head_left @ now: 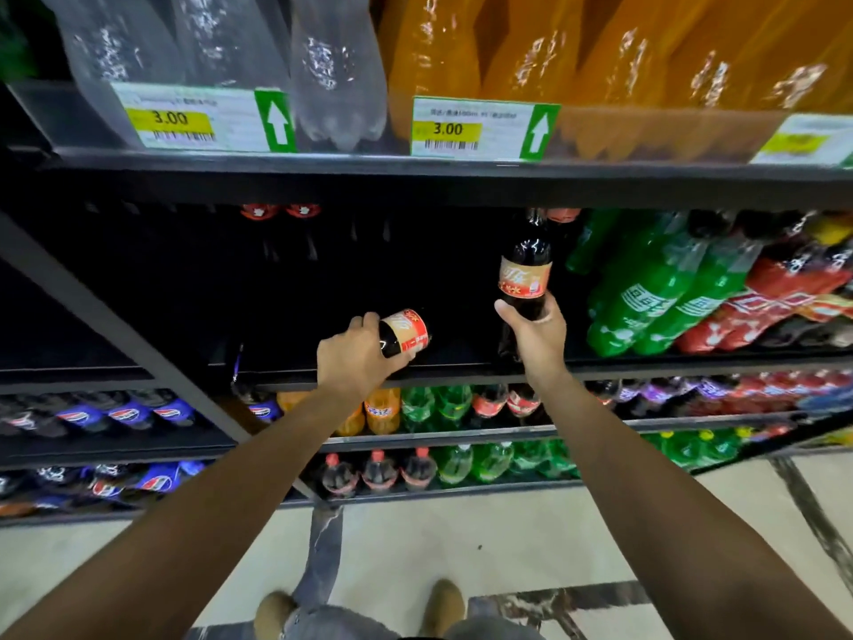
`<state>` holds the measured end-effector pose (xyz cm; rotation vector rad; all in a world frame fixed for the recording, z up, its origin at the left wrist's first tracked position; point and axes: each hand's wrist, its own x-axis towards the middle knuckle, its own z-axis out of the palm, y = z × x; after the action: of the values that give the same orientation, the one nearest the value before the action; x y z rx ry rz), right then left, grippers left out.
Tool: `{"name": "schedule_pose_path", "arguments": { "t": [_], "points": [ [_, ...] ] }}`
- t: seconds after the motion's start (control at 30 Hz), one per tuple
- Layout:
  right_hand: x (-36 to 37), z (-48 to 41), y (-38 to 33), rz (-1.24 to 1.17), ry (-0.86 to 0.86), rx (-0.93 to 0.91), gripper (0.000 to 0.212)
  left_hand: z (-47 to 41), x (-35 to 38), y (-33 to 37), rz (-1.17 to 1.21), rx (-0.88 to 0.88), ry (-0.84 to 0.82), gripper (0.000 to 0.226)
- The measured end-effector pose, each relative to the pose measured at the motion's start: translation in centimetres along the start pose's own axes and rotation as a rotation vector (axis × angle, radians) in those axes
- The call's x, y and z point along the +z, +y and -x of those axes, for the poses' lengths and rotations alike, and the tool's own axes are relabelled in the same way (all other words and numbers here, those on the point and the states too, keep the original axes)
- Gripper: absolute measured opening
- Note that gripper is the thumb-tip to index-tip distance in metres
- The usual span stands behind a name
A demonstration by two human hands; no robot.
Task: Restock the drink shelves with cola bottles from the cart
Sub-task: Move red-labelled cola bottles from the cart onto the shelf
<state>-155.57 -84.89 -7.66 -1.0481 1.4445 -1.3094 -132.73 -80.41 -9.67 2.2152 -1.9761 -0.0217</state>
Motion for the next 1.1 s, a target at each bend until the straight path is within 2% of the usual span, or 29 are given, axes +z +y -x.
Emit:
{"name": "schedule_pose_path", "arguments": {
  "t": [0.1, 0.53, 0.6, 0.67, 0.7, 0.77, 0.83, 0.9, 1.0, 1.1],
  "points": [
    [-0.7, -1.5, 0.5, -0.020, 0.037, -0.007, 0.056, -0.6, 0.1, 1.1, 0.006, 0.003, -0.006, 0.075],
    [-3.6, -6.7, 1.7, 0.151, -0.047, -0.010, 0.074, -1.6, 0.8, 4.3, -0.070, 0.101, 0.017, 0.074],
    [-2.9, -5.9, 2.0, 0.254, 0.067, 0.022, 0.073, -1.7, 0.6, 4.1, -0.126, 0.139, 0.036, 0.073],
    [-1.8, -4.1, 2.5, 0.405, 0.231, 0.018, 0.060, -2.0, 0.1, 3.9, -0.197, 0.191, 0.060, 0.073],
    [-1.1, -3.1, 2.7, 0.486, 0.230, -0.043, 0.052, -2.2, -0.3, 3.7, -0.218, 0.213, 0.070, 0.072],
    [0.5, -1.5, 2.7, 0.657, 0.020, -0.260, 0.048, -2.6, -1.1, 3.5, -0.257, 0.259, 0.090, 0.072],
    [1.9, -1.0, 2.4, 0.828, -0.269, -0.463, 0.063, -2.9, -1.9, 3.5, -0.310, 0.318, 0.114, 0.072],
    [2.6, -1.3, 1.9, 0.982, -0.438, -0.553, 0.078, -3.2, -2.8, 3.5, -0.363, 0.391, 0.140, 0.074],
    [3.1, -2.0, 1.4, 1.078, -0.450, -0.550, 0.080, -3.2, -4.0, 3.5, -0.481, 0.472, 0.225, 0.076],
    [3.4, -2.0, 1.6, 1.065, -0.309, -0.543, 0.076, -2.4, -4.4, 4.0, -0.512, 0.461, 0.316, 0.068]
  ]
}}
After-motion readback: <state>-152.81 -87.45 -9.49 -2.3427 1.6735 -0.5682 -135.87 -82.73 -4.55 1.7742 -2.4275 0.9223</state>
